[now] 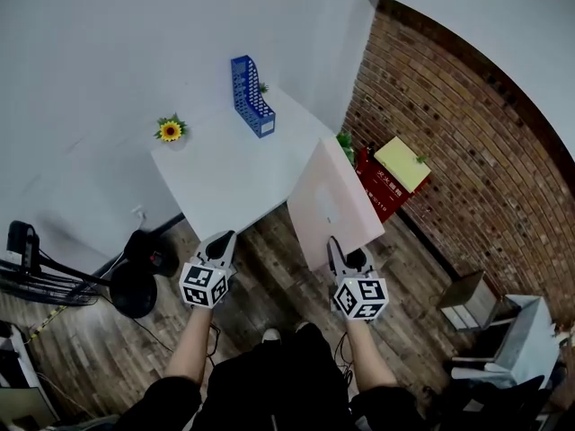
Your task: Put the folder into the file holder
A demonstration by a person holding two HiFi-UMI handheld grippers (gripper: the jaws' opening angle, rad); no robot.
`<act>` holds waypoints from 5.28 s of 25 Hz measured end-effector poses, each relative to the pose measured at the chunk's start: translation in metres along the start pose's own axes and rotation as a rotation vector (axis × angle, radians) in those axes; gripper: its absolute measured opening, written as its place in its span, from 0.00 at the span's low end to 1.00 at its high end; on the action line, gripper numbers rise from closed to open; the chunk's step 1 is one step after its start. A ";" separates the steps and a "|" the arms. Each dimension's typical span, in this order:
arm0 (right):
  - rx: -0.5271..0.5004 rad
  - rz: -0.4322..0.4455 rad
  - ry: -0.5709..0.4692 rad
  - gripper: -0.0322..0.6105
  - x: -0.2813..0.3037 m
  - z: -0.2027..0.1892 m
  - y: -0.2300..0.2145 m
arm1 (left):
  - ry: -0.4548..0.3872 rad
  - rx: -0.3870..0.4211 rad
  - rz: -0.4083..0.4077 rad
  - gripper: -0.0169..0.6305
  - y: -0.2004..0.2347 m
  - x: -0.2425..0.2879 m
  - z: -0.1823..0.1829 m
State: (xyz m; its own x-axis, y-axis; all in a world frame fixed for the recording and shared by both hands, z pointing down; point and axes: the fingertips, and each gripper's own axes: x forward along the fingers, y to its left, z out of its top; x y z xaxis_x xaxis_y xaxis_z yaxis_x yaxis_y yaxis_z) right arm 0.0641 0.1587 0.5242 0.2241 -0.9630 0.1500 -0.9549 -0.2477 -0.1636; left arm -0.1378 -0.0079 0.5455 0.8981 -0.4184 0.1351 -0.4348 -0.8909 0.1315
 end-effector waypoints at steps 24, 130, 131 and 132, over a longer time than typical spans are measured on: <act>-0.017 0.208 0.029 0.32 0.271 0.056 -0.067 | -0.003 -0.039 0.265 0.06 0.126 0.147 0.035; -0.256 0.287 0.206 0.37 0.684 -0.012 -0.026 | 0.096 -0.202 0.528 0.06 0.351 0.274 0.015; -0.255 0.291 0.213 0.37 0.684 -0.014 -0.026 | 0.097 -0.205 0.530 0.06 0.350 0.273 0.014; -0.255 0.295 0.216 0.37 0.684 -0.015 -0.026 | 0.097 -0.206 0.533 0.06 0.349 0.272 0.013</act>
State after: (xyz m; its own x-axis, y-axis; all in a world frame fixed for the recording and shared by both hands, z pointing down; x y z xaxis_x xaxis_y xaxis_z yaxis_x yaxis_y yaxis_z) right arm 0.2391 -0.4917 0.6455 -0.0848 -0.9373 0.3382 -0.9955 0.0943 0.0118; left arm -0.0440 -0.4347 0.6149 0.5460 -0.7728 0.3235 -0.8378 -0.5049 0.2080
